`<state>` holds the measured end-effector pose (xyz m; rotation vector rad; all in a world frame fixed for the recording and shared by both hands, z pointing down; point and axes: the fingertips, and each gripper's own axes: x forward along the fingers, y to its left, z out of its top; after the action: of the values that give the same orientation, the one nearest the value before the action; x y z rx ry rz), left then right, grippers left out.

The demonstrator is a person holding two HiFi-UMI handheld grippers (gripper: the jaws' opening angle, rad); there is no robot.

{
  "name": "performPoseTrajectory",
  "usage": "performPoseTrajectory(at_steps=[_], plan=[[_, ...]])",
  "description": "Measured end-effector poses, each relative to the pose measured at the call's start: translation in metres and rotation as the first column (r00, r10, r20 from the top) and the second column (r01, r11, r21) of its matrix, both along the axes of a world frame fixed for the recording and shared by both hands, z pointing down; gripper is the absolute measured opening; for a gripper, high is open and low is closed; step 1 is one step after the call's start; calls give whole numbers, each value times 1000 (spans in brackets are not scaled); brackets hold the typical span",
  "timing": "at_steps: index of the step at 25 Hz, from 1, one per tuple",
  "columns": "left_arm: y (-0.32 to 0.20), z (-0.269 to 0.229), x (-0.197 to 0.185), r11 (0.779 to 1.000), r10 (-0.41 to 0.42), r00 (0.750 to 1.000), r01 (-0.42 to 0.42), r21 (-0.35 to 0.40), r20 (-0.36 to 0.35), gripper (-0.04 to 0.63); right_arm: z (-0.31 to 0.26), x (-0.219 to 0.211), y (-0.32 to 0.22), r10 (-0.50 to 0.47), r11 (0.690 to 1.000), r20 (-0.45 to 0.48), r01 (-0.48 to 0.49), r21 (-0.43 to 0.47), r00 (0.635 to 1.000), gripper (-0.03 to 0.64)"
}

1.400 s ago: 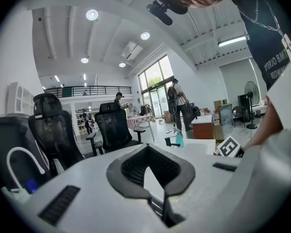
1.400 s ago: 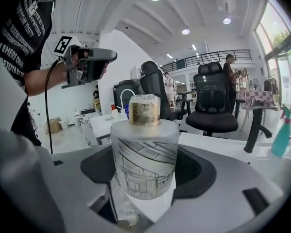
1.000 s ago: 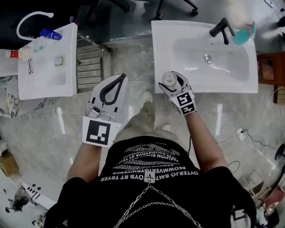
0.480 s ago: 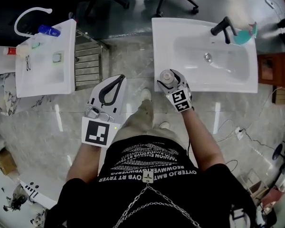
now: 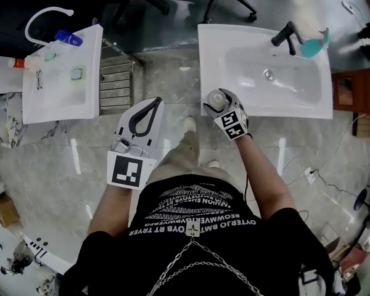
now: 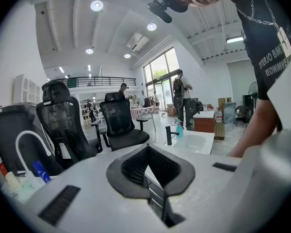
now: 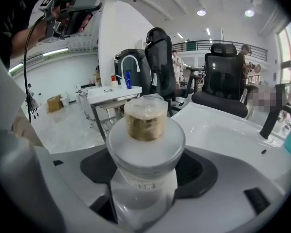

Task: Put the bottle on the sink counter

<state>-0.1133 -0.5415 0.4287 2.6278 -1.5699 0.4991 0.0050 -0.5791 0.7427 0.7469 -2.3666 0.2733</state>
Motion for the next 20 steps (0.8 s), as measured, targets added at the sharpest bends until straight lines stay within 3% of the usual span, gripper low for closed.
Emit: performPoseTrajectory(at_steps=[5, 9, 15, 16, 20], plan=[[14, -9, 1, 1000, -6, 1000, 6, 15, -2, 5, -10, 7, 5, 19, 1000, 54, -17, -23, 998, 348], [25, -15, 4, 1000, -7, 1000, 7, 27, -8, 5, -19, 20, 16, 16, 999, 40, -14, -37, 999, 355], [38, -33, 15, 998, 2, 999, 0, 67, -33, 5, -58, 64, 41, 85, 996, 61, -86, 7, 994, 357], [40, -37, 18, 997, 3, 999, 1, 75, -43, 5, -70, 74, 45, 106, 994, 84, -109, 26, 991, 346], [52, -58, 32, 994, 16, 996, -6, 110, -85, 5, -151, 117, 57, 219, 956, 206, -252, 148, 954, 125]])
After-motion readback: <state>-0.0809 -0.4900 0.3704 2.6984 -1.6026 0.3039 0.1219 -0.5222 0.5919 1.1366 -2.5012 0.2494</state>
